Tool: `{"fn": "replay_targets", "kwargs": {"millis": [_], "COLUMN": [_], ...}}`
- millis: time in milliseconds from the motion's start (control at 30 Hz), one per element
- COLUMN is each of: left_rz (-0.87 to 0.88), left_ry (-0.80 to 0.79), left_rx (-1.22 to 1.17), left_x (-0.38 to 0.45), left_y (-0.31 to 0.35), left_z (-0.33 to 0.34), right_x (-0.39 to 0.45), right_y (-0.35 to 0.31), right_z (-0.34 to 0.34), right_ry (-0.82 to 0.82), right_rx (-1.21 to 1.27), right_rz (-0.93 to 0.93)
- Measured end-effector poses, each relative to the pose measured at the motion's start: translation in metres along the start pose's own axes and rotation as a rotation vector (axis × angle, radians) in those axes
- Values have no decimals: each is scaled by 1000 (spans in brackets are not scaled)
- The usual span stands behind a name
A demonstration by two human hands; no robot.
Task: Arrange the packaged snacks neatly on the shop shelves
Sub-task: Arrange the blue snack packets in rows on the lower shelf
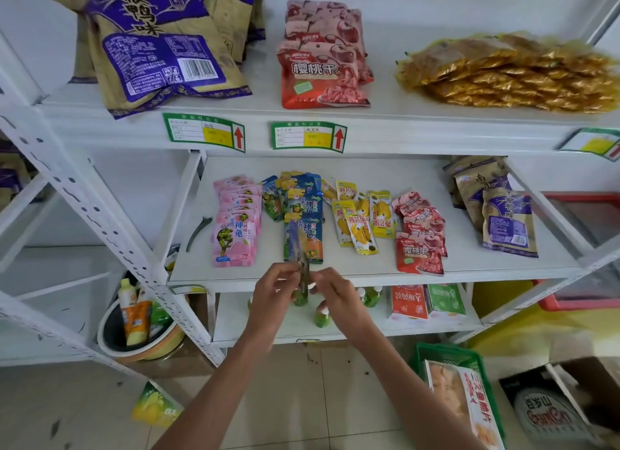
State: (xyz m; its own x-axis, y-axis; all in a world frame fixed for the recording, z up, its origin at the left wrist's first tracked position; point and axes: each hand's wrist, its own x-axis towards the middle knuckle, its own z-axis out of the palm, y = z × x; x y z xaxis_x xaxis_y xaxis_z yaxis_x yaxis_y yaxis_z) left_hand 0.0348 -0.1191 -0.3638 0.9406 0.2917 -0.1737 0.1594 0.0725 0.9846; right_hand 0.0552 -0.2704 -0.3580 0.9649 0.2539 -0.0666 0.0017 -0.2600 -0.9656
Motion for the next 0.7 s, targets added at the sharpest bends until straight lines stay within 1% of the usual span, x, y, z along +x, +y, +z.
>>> {"fn": "replay_targets", "kwargs": {"millis": [100, 233, 367, 467, 500, 533, 600, 667, 700], "left_rz": [3, 46, 71, 42, 47, 58, 66, 74, 117], "left_ry": [-21, -60, -117, -153, -168, -178, -187, -168, -129], "left_rx": [34, 11, 90, 173, 199, 214, 234, 285, 350], "left_x": [8, 20, 34, 64, 77, 88, 108, 125, 133], "left_y": [-8, -10, -25, -32, -33, -33, -35, -47, -53], "left_z": [-9, -13, -12, -12, -13, -13, -9, -4, -2], "right_x": [-2, 4, 9, 28, 37, 49, 76, 98, 108], "right_y": [9, 13, 17, 23, 25, 28, 35, 47, 51], "right_z": [12, 24, 29, 19, 13, 8, 0, -4, -5], "right_ry": [-40, -21, 18, 228, 264, 260, 196, 136, 106], "right_rx": [17, -4, -81, -237, -310, -400, -570, -689, -746], "right_rz": [-37, -85, -94, 43, 105, 164, 248, 295, 296]}}
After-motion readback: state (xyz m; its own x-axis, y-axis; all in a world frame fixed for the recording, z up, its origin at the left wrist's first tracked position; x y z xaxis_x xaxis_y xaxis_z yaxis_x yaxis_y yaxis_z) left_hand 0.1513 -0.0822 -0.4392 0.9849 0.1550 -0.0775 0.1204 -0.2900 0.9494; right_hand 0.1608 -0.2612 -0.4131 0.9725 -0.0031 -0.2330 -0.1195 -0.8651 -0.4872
